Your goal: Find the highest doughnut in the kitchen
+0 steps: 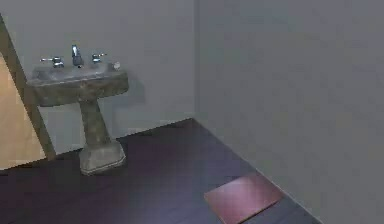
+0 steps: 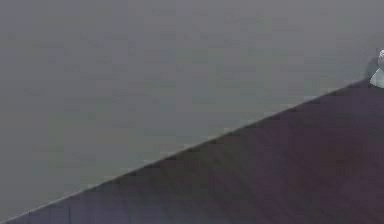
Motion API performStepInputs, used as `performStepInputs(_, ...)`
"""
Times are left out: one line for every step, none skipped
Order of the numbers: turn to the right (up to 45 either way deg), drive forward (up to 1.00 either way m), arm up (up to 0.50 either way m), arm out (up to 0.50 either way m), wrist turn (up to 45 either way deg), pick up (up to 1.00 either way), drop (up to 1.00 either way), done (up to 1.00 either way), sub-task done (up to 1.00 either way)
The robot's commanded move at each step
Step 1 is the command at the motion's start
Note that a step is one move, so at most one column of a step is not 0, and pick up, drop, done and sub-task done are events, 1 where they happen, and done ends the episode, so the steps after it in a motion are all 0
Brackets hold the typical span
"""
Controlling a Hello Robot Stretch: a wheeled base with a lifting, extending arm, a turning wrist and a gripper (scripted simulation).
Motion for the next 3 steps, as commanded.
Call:
performStepInputs(-45.0,0.00,0.00,0.00,0.0,0.00,0.00,0.00,0.00)
performStepInputs(-12.0,0.00,0.00,0.00,0.0,0.00,0.00,0.00,0.00)
performStepInputs(0.0,1.00,0.00,0.00,0.0,0.00,0.00,0.00,0.00)
